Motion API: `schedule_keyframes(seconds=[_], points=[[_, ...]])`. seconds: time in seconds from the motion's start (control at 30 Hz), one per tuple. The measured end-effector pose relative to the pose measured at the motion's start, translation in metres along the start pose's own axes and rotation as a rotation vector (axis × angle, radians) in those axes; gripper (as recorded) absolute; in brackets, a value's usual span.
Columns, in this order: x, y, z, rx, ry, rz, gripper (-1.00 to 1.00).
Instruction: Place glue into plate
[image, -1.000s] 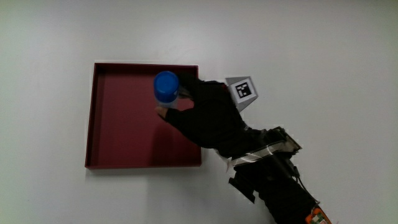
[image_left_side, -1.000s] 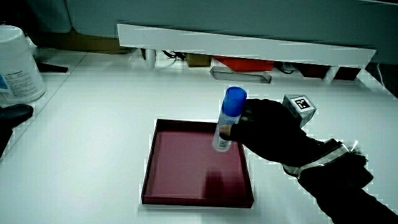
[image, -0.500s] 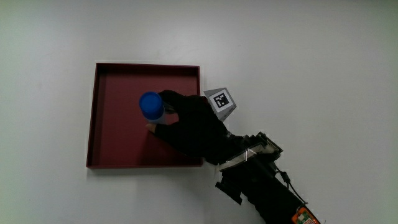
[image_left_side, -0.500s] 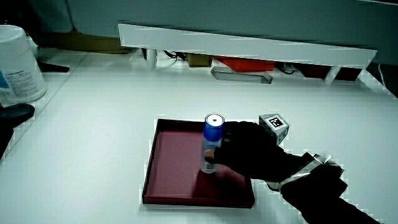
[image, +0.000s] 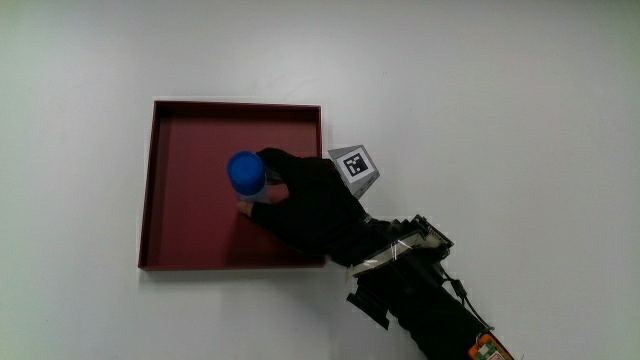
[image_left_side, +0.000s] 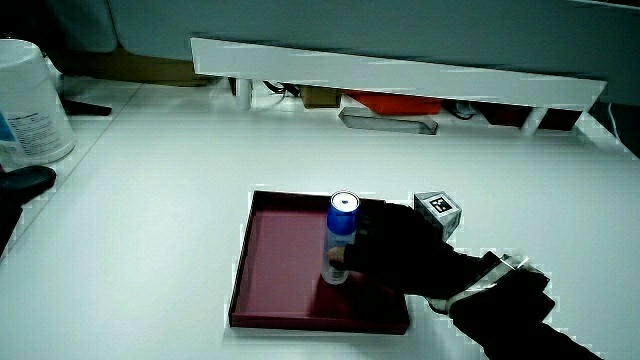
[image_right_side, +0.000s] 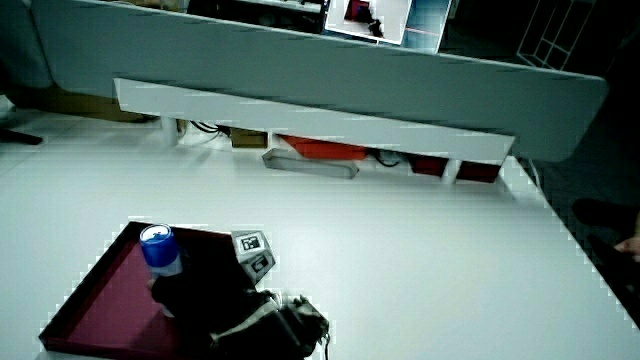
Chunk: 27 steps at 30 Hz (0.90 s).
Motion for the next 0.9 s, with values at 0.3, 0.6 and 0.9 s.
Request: schedule_keyframes(seconds=[0.3,0.6,0.9], points=[[0.003,-0.003,0.003,-0.042,0.009,-0.028,-0.55],[-0.009,-0.026,0.017,-0.140,0.005,-0.057,-0.95],[-0.021,-0.057,0.046,-0.287,-0.083,-0.157,-1.00]])
